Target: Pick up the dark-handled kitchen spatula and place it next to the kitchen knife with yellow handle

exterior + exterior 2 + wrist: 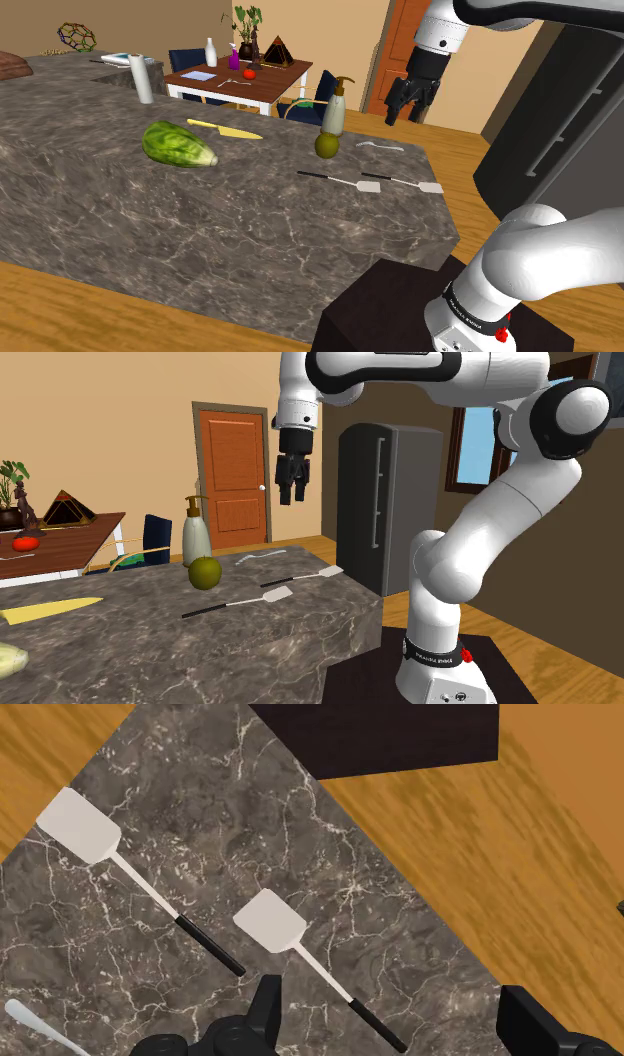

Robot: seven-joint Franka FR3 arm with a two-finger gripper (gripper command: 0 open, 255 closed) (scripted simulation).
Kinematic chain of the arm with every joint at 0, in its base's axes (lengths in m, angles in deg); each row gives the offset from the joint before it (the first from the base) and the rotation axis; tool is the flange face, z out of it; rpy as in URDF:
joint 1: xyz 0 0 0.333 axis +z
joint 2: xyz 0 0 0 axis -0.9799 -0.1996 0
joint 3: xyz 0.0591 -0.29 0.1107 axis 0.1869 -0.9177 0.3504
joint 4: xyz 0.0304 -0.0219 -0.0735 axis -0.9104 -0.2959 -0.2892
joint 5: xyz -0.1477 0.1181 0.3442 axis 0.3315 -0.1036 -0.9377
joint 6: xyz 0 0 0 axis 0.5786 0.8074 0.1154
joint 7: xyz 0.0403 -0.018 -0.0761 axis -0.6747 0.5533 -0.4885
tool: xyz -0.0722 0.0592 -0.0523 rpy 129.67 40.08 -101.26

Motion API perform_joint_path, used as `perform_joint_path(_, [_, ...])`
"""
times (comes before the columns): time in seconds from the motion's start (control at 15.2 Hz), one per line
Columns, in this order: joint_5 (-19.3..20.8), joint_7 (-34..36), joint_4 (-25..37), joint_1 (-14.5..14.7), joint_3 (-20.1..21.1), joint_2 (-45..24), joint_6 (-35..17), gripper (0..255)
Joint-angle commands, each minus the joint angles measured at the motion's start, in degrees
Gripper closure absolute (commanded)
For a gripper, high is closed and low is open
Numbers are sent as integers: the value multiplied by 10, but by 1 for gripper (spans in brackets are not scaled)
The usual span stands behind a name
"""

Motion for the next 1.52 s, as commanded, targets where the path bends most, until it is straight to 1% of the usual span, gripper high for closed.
perform_joint_path(0.0, [0,0,0,0,0,0,0,0])
perform_joint_path(0.4, [50,-147,-96,6,-74,28,-67,0])
perform_joint_path(0.73, [97,-272,-150,7,-145,19,-132,0])
perform_joint_path(1.12, [148,-423,-178,14,-239,-39,-224,0])
perform_joint_path(1.32, [163,-501,-177,27,-291,-87,-275,0])
perform_joint_path(1.45, [167,-555,-171,40,-327,-125,-310,0])
